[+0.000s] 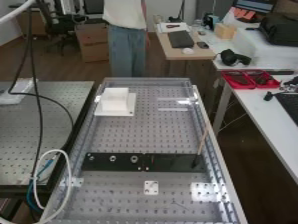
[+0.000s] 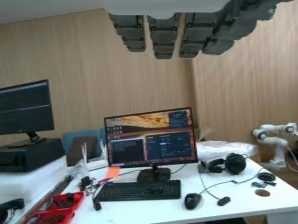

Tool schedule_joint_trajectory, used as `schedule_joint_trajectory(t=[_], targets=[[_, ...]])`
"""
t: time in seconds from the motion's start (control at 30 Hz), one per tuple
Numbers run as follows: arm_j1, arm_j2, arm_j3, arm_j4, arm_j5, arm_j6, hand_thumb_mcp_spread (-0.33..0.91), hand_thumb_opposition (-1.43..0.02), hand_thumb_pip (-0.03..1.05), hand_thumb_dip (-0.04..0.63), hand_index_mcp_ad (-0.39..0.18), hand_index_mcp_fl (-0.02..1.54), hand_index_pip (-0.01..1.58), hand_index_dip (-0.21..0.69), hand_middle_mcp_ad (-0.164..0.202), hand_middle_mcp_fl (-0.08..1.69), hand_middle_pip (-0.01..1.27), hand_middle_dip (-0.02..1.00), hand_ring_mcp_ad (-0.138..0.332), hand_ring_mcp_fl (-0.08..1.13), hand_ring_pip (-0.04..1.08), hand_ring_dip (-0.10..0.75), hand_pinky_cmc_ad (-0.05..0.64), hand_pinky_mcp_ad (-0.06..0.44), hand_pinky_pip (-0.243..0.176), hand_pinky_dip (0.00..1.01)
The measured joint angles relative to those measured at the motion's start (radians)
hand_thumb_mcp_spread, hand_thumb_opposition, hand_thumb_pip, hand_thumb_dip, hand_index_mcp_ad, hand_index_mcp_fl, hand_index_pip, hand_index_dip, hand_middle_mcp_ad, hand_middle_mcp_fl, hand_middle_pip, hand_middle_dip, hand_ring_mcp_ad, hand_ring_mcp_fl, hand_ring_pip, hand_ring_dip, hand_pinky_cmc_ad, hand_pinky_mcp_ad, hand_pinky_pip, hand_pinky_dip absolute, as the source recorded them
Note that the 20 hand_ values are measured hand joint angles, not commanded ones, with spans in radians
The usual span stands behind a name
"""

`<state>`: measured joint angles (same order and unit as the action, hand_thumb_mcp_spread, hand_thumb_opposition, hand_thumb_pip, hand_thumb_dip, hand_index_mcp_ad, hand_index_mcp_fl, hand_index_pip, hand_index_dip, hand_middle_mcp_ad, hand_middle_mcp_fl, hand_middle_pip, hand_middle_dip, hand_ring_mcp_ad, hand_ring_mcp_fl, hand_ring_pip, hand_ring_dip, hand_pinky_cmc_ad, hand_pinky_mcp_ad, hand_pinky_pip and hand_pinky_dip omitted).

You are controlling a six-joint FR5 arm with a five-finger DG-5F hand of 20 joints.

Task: Grab the bearing and place it in the white container

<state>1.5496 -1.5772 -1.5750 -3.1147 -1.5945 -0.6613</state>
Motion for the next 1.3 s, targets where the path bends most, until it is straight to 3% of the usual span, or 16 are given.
schedule_joint_trajectory(t=[0.2, 0.23, 0.3, 0.43, 0.57, 0.73, 1.3], targets=[[0.001, -0.001, 0.001, -0.005, 0.0, 0.001, 0.02, -0.02, 0.01, 0.0, 0.024, 0.0, 0.01, 0.01, 0.065, 0.01, 0.02, 0.04, 0.063, 0.01, 0.01, 0.019, 0.044, 0.037, -0.01, 0.02], [0.001, 0.0, 0.0, -0.004, 0.002, 0.001, 0.08, -0.13, 0.08, 0.007, 0.024, 0.0, 0.01, 0.01, 0.065, 0.0, 0.04, 0.04, 0.066, 0.0, 0.02, 0.019, 0.047, 0.037, -0.01, 0.02], [0.001, 0.001, -0.002, -0.004, 0.004, 0.0, 0.16, -0.27, 0.13, 0.007, 0.037, 0.0, 0.02, 0.014, 0.065, 0.0, 0.07, 0.04, 0.075, 0.0, 0.03, 0.017, 0.082, 0.052, -0.012, 0.04], [0.001, 0.002, -0.005, -0.003, 0.005, 0.001, 0.22, -0.52, 0.13, 0.021, 0.056, 0.0, 0.05, 0.021, 0.068, 0.0, 0.11, 0.04, 0.134, 0.0, 0.07, 0.0, 0.183, 0.122, -0.042, 0.08], [0.001, 0.002, -0.005, -0.003, 0.003, 0.002, 0.23, -0.61, 0.13, 0.023, 0.066, 0.0, 0.07, 0.035, 0.073, 0.01, 0.13, 0.05, 0.183, 0.02, 0.08, 0.0, 0.244, 0.166, -0.059, 0.1], [0.001, 0.003, -0.007, -0.002, 0.005, 0.003, 0.23, -0.65, 0.13, 0.023, 0.087, 0.0, 0.07, 0.049, 0.091, 0.01, 0.14, 0.05, 0.216, 0.02, 0.09, 0.0, 0.298, 0.197, -0.075, 0.12], [0.005, 0.018, -0.028, 0.008, 0.021, 0.013, 0.23, -0.68, 0.13, 0.023, 0.105, 0.0, 0.09, 0.051, 0.106, 0.01, 0.16, 0.06, 0.23, 0.03, 0.1, 0.0, 0.326, 0.215, -0.091, 0.13]])
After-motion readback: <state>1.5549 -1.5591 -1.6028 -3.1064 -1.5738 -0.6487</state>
